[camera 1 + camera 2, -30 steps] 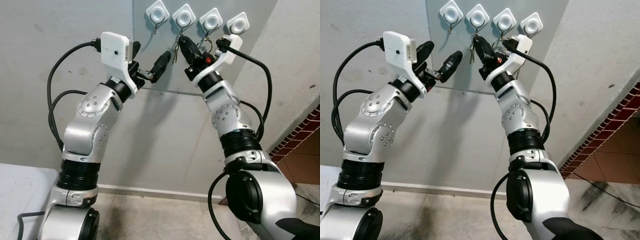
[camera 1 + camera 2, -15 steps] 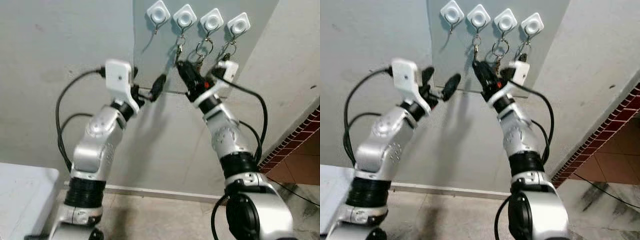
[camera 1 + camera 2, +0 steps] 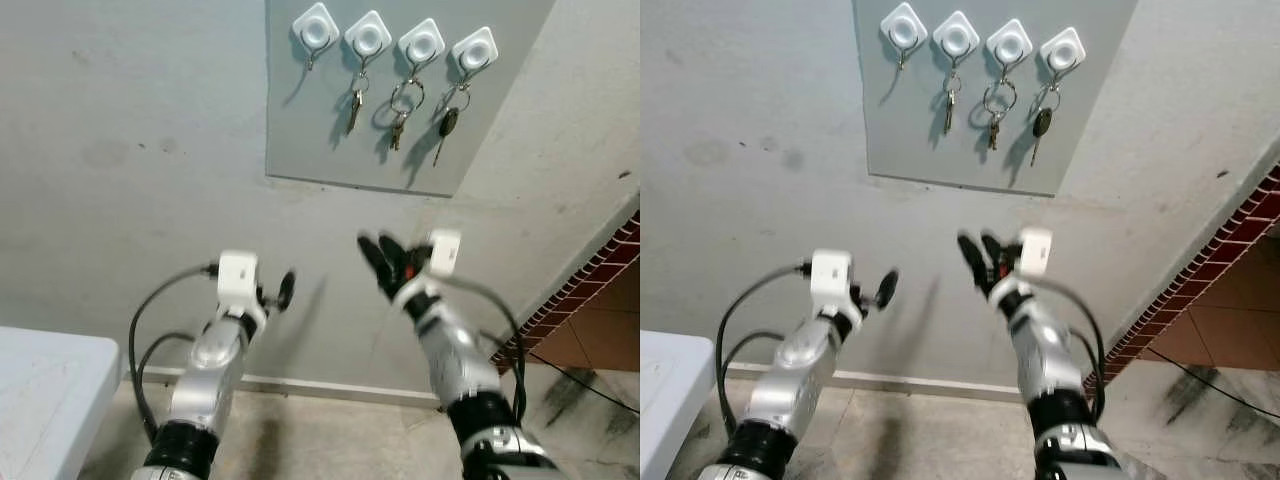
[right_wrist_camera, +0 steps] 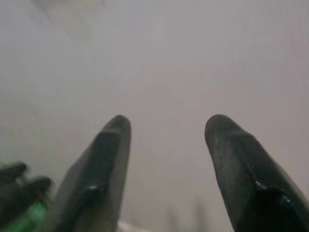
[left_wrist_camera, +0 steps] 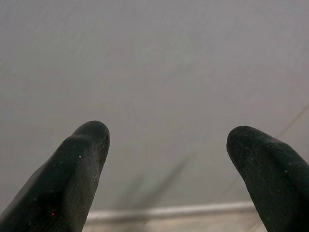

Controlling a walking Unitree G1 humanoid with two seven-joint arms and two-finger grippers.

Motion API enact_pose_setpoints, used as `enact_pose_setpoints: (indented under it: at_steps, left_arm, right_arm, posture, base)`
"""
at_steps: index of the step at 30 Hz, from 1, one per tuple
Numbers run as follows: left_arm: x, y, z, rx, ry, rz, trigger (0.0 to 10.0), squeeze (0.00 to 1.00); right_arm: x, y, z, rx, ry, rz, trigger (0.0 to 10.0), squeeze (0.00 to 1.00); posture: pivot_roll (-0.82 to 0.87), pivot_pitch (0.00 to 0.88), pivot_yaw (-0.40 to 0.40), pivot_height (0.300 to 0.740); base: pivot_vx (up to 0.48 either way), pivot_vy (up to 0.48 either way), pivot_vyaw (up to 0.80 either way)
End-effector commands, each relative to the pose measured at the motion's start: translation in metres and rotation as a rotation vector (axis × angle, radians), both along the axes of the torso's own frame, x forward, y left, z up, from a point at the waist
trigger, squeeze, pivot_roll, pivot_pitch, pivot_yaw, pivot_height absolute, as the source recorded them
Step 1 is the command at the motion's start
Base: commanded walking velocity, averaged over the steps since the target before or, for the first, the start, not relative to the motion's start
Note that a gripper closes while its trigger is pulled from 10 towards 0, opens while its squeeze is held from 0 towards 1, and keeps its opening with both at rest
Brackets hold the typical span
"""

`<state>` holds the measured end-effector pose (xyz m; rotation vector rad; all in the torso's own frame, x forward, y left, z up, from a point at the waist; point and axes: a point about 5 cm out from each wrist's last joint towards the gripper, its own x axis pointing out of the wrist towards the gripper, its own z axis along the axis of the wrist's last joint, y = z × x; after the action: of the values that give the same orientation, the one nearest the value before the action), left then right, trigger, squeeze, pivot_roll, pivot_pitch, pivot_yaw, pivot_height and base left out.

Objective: Hang keys on a hook

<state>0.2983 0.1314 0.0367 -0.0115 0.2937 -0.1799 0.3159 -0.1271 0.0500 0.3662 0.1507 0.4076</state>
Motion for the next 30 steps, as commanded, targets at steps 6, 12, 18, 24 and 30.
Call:
enact_pose_setpoints:
  at_steps: [6,12,18,24,30]
  left_arm:
    - [-0.030,0.006,-0.051,0.038,0.187,-0.016,10.0,0.00]
    - [-0.049,0.011,-0.074,0.053,0.307,-0.015,10.0,0.00]
    - [-0.067,0.014,-0.091,0.043,0.404,-0.011,10.0,0.00]
    - [-0.081,0.015,-0.101,0.051,0.474,-0.011,10.0,0.00]
    - [-0.103,0.021,-0.115,0.110,0.569,-0.024,10.0,0.00]
  right_arm:
    - [-0.040,-0.025,-0.055,-0.211,0.206,-0.072,10.0,1.00]
    - [-0.069,-0.042,-0.083,-0.300,0.337,-0.114,10.0,1.00]
    - [-0.096,-0.050,-0.104,-0.405,0.438,-0.118,10.0,1.00]
    - [-0.115,-0.052,-0.117,-0.464,0.523,-0.121,10.0,1.00]
    - [-0.135,-0.053,-0.129,-0.467,0.607,-0.147,10.0,0.00]
  posture:
    - [0.01,0.000,-0.050,0.715]
    - [0.00,0.000,-0.041,0.715]
    - [0.00,0.000,-0.029,0.715]
    - [-0.02,0.000,-0.005,0.715]
    - [-0.05,0.000,0.031,0.715]
  base:
    - [0.000,0.000,0.00]
    - [0.000,0.000,0.00]
    - [0.000,0.000,0.00]
    - [0.000,0.000,0.00]
    - [0.000,0.000,0.00]
